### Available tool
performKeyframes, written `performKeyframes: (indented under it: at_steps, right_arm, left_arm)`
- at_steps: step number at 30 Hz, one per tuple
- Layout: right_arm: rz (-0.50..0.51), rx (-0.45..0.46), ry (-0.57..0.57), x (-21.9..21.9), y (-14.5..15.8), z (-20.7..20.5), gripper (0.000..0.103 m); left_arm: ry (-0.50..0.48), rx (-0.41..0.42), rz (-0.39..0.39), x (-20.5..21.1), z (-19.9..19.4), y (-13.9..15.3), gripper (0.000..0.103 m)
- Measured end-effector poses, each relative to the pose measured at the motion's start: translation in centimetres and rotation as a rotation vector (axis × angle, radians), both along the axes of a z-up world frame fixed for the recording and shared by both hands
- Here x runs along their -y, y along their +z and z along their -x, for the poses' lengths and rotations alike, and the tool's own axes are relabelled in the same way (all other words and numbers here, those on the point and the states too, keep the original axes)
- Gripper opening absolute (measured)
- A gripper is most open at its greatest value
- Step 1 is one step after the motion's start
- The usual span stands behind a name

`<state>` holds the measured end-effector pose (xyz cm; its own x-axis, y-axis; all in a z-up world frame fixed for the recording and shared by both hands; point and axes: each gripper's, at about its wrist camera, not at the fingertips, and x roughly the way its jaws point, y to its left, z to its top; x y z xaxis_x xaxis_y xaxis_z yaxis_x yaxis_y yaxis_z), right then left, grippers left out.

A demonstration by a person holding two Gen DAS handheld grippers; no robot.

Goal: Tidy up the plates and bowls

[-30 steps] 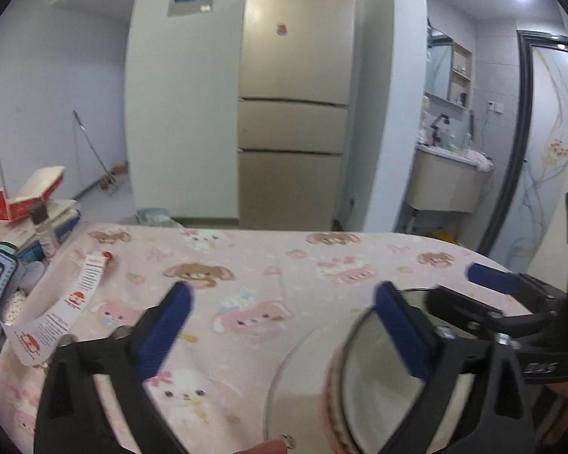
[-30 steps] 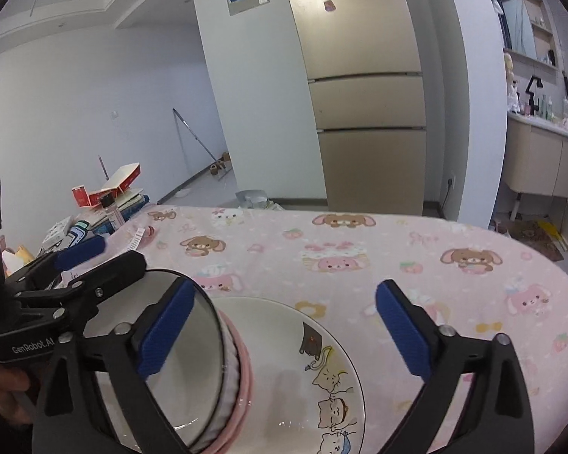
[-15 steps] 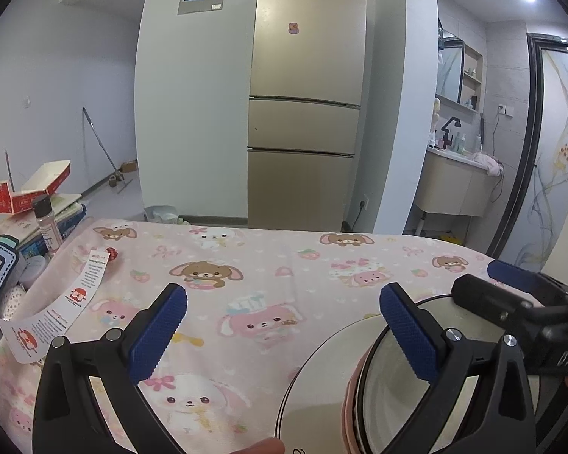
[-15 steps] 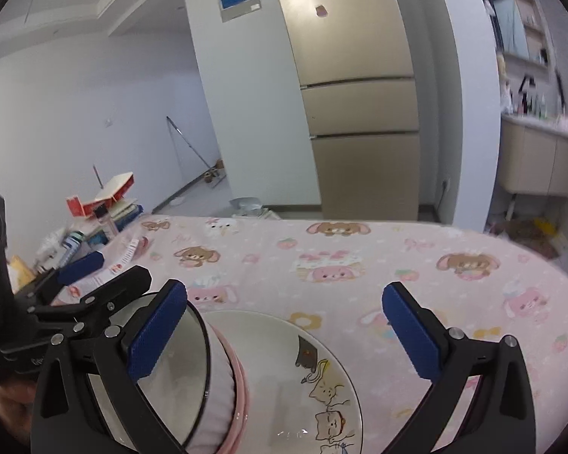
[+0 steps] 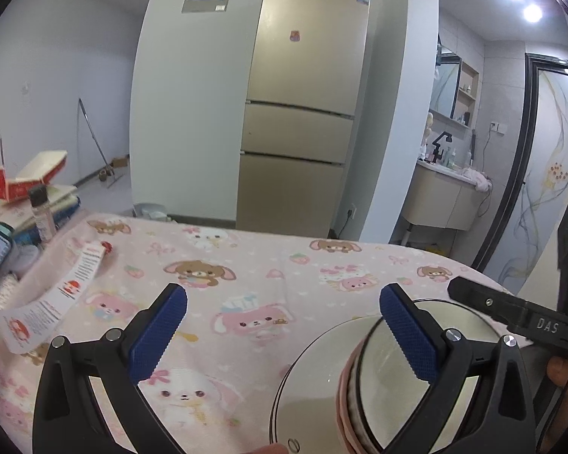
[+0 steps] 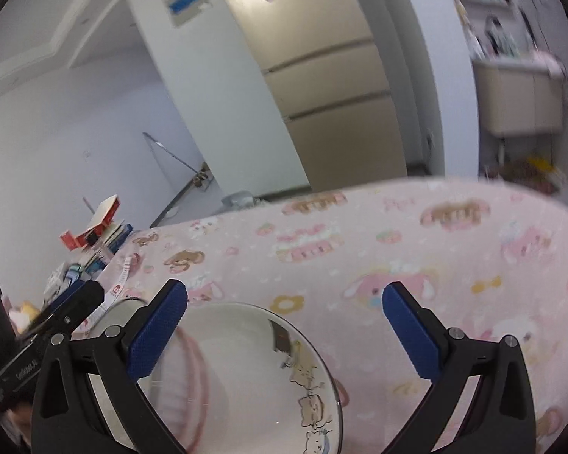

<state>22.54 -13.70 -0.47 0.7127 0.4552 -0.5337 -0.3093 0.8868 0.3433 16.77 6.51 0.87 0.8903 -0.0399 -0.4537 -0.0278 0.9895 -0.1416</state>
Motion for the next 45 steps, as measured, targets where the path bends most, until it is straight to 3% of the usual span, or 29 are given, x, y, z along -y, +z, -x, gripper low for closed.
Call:
performKeyframes:
  at_steps: [3,6,12,16,20,26,34,41,45]
  right_arm:
    - [0.079,0.177,0.003,-0.4,3.5,2.7,0.103]
    - [0.085,0.339,0.015,-0.3,7.5,6.5,0.103]
    - [0.153,0.527,-0.012,-0.4,14.0,12.3,0.103]
    - [0.142,0.606,0.036,-0.2,15.4,16.2,0.103]
    - [0.134,0.677,0.098,0.1,15.0,19.7,0.103]
    - [0.15,0.685,0.09,0.5,13.8,23.2,0.103]
    - [0.24,0.644,0.096,0.0,9.5,26.9,0.103]
    - [0.291,0.582,0.067,0.2,6.6,25.8,0.103]
    - [0.3,0.531,0.069,0.2,4.6,24.8,0.103]
  left_arm:
    - [-0.006,0.049,-0.028,0.3,2.0,1.9,0.103]
    - [-0.01,0.13,-0.067,0.8,4.7,4.8,0.103]
    - [-0.019,0.247,-0.104,1.7,9.9,9.7,0.103]
    - [-0.032,0.341,-0.16,3.3,14.4,11.9,0.103]
    - [-0.041,0.406,-0.18,4.5,17.8,12.5,0.103]
    - [-0.073,0.403,-0.183,5.0,20.4,11.8,0.103]
    - [-0.064,0.326,-0.182,4.7,22.6,7.2,0.103]
    - [-0.09,0.22,-0.182,4.7,20.8,3.0,0.103]
    - [-0.084,0.201,-0.219,4.9,20.1,1.6,0.103]
